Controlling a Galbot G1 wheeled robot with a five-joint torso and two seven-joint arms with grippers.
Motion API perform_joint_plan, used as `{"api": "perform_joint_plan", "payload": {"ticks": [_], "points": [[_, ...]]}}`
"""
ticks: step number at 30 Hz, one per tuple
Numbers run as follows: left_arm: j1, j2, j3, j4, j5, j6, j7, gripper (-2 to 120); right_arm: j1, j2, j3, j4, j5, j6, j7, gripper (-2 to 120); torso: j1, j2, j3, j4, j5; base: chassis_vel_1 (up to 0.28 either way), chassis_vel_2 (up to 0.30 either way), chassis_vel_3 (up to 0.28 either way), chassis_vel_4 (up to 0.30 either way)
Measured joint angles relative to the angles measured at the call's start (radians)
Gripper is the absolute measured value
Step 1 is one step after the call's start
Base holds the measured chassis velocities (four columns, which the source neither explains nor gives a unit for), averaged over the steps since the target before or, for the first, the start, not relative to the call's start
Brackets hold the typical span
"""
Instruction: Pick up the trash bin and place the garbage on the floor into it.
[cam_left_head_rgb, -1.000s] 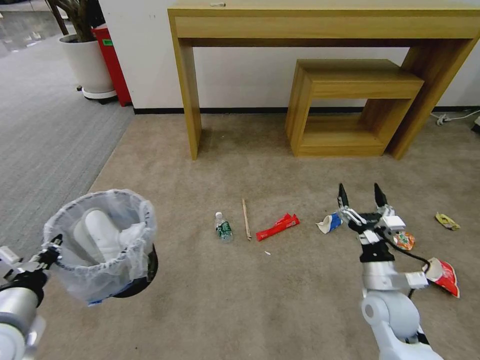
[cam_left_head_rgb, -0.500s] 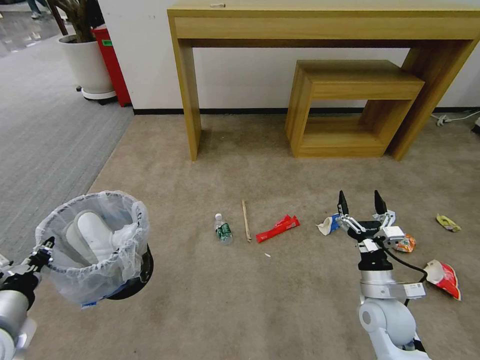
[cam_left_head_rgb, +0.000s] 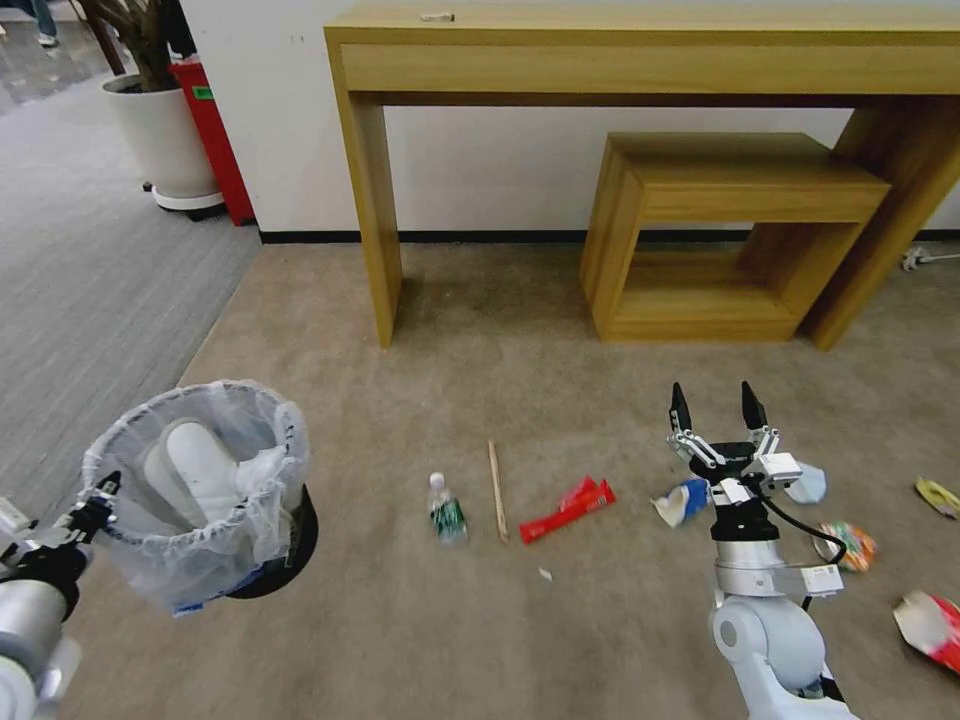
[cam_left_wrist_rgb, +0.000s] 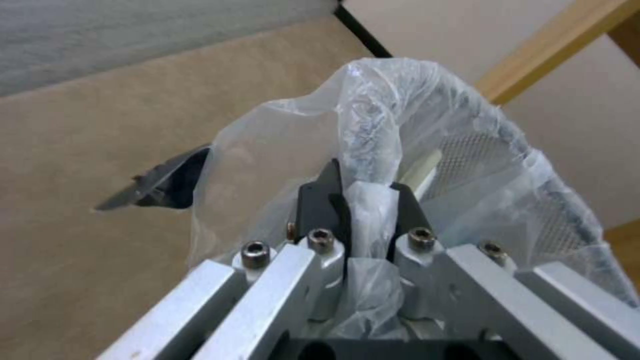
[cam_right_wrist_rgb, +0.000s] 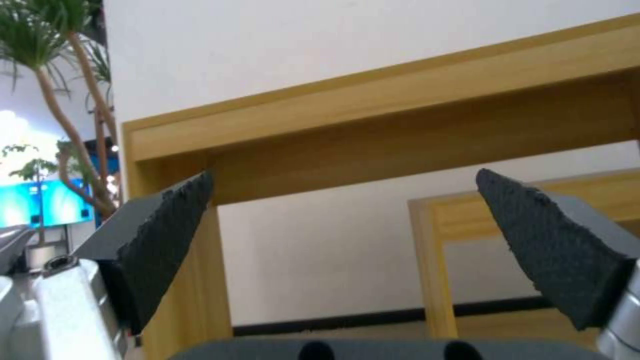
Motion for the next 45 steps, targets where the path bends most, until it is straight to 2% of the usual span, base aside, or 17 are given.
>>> {"api": "perform_joint_plan", "payload": {"ticks": [4,5,11,38,41,42,45], "points": [[0.006,-0.01,0.021,-0.016,0.014,-0.001,0.004,3,0.007,-0.001,-0.006,-0.012,0.0,-0.002,0.023,100,0.0,0.0,0.0,0.0002,0.0011,-0.332,0.335,0.324,-0.328],[0.008,-0.011,0.022,-0.017,0.015,-0.001,0.004,3,0.008,-0.002,-0.01,-0.015,0.0,-0.003,0.032,100,0.0,0.0,0.0,0.0,0.0002,-0.28,0.277,0.319,-0.249],[0.016,-0.012,0.021,-0.025,0.015,-0.001,0.004,3,0.005,-0.005,-0.029,-0.012,-0.006,-0.033,0.065,100,0.0,0.0,0.0,0.0001,0.0006,-0.194,0.187,0.177,-0.183],[0.03,0.001,0.025,-0.035,0.016,-0.003,0.001,3,-0.021,0.001,-0.066,-0.024,-0.042,-0.022,0.035,100,0.0,0.0,0.0,0.0,0.0004,0.02,-0.017,-0.021,0.019],[0.033,0.004,0.026,-0.034,0.02,-0.003,0.001,3,-0.014,-0.016,-0.123,-0.04,-0.049,-0.108,0.073,100,0.0,0.0,0.0,0.0001,0.0003,0.053,-0.046,-0.052,0.048],[0.033,0.004,0.026,-0.034,0.02,-0.003,0.001,3,-0.014,-0.016,-0.123,-0.04,-0.049,-0.108,0.073,100,0.0,0.0,0.0,0.0001,0.0003,0.0,0.0,0.0,0.0],[0.034,0.004,0.034,-0.041,0.027,-0.002,0.0,3,0.017,-0.033,-0.2,-0.09,-0.03,-0.218,0.125,100,0.0,0.0,0.0,0.0001,0.0005,0.0,0.0,0.0,0.0]]}}
